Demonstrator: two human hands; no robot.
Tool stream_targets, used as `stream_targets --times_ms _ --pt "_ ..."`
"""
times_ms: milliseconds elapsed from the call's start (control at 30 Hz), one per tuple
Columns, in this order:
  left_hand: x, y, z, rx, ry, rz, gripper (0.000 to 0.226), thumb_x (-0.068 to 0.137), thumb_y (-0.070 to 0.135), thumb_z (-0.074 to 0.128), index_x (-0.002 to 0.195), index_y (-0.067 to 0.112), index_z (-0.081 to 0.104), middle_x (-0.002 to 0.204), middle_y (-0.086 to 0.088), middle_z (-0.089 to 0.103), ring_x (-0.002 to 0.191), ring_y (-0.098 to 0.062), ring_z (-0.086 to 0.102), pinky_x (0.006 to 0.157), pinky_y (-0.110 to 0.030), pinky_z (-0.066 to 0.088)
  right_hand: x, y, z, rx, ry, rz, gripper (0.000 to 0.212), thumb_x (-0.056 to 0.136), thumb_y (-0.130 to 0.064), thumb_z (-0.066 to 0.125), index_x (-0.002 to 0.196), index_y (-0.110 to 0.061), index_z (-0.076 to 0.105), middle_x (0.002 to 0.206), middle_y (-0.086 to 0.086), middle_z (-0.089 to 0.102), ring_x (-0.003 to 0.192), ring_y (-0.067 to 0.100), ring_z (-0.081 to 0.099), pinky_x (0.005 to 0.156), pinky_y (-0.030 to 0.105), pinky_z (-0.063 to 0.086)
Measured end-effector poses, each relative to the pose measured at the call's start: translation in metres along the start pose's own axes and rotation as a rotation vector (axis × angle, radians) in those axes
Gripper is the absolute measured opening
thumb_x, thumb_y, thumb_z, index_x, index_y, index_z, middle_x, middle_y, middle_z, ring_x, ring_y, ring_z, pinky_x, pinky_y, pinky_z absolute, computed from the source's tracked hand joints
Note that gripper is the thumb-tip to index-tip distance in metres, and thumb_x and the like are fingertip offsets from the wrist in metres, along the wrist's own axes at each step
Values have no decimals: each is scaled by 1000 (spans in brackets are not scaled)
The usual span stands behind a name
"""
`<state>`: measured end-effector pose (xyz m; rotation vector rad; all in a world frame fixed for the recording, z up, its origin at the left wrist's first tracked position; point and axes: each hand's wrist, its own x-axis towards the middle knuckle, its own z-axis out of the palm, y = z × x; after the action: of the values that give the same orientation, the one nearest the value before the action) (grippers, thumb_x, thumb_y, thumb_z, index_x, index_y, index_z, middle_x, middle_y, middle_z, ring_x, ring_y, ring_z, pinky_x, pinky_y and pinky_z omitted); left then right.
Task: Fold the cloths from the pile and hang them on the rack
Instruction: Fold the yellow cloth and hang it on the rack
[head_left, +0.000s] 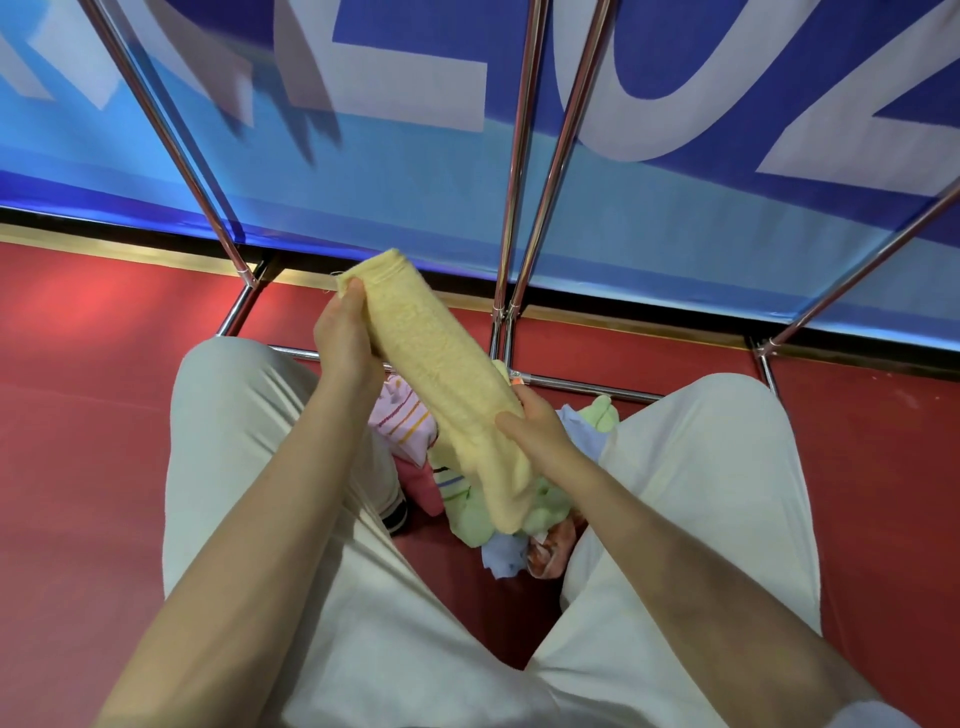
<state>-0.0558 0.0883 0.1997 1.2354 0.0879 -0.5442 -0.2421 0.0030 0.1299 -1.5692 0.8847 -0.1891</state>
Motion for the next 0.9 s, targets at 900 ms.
stream_targets --times_ms 900 --pt "45 72 35 81 3 138 20 95 23 54 76 17 57 84 -2 56 81 -19 54 74 -38 50 42 -120 -31 -255 184 -293 21 88 -17 62 106 -9 55 94 -1 54 82 13 49 63 24 34"
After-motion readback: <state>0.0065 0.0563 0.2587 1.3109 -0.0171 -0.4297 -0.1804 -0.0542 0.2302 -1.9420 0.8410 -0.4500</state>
